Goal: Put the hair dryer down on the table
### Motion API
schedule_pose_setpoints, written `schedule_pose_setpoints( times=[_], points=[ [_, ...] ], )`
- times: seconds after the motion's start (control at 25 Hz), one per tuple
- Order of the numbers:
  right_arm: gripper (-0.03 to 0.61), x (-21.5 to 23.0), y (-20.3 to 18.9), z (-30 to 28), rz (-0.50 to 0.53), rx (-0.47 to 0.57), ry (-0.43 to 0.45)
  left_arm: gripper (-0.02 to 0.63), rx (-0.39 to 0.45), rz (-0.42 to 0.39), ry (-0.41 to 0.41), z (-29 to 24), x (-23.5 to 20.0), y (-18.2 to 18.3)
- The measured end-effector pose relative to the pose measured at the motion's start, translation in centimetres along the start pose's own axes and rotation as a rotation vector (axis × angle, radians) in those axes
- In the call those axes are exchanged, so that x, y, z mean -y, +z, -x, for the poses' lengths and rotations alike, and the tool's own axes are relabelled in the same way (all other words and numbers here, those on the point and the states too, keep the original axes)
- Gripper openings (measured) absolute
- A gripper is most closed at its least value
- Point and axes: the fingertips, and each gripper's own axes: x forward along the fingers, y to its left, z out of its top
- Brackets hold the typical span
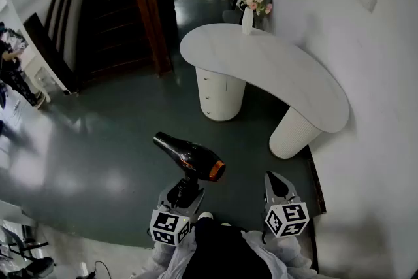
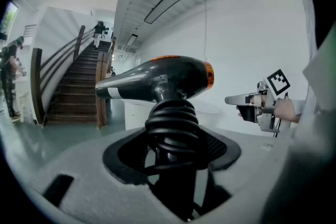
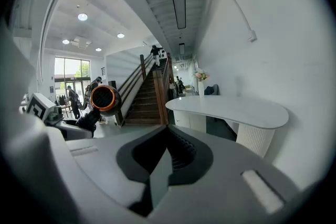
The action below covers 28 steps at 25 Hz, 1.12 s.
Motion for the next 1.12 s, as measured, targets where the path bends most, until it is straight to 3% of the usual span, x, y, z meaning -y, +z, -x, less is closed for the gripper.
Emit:
schedule_pose_setpoints(
  times=[0.56, 1.12],
  points=[
    [0.009, 1.4, -1.2, 1.8, -0.029, 0.011, 0.030, 0.284, 0.009, 0.024, 0.033, 0.9, 2.4, -1.6],
    [0.009, 3.4, 0.2, -1.5, 0.004, 0.023, 0.057, 0.284, 0.039, 0.051, 0.086, -2.7, -1.0, 0.8]
  ],
)
